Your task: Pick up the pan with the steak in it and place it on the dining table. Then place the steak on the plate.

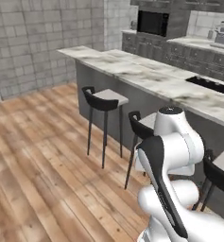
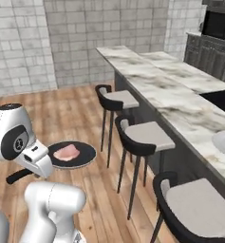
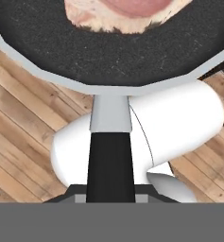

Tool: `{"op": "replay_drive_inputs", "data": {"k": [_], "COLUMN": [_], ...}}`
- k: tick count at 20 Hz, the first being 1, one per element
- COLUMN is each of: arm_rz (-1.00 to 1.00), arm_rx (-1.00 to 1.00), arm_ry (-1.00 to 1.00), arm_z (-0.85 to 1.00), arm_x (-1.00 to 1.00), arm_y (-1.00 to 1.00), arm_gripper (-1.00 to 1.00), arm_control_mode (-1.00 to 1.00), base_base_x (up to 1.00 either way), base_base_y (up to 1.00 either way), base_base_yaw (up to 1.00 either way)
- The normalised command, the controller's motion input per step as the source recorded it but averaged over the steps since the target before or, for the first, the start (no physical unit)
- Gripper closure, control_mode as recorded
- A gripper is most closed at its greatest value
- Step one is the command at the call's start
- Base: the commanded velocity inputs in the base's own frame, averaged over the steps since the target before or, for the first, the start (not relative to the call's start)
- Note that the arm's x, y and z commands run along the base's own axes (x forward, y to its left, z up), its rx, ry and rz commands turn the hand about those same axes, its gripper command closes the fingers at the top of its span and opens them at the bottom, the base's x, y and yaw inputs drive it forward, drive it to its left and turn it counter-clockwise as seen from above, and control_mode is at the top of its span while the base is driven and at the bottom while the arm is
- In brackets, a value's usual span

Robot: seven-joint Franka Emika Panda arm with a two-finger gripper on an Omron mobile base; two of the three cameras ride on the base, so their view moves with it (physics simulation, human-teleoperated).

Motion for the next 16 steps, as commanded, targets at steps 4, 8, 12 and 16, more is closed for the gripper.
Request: {"op": "replay_drive_inputs", "data": {"k": [4, 8, 12, 16], "arm_rz": [0.0, 0.0, 0.0, 0.0], "arm_rx": [0.0, 0.0, 0.0, 0.0], "arm_ry": [0.0, 0.0, 0.0, 0.0], "arm_z": [0.0, 0.0, 0.0, 0.0], "arm_x": [0.0, 0.0, 0.0, 0.0], "arm_y": [0.0, 0.0, 0.0, 0.0], "arm_gripper": [1.0, 1.0, 1.0, 1.0], "arm_control_mode": [1.0, 1.0, 1.0, 1.0], "base_base_x": [0.06, 0.02, -0.19, -0.12], "base_base_y": [0.05, 0.06, 0.17, 0.17], "base_base_yaw": [-0.48, -0.46, -0.4, -0.41]}}
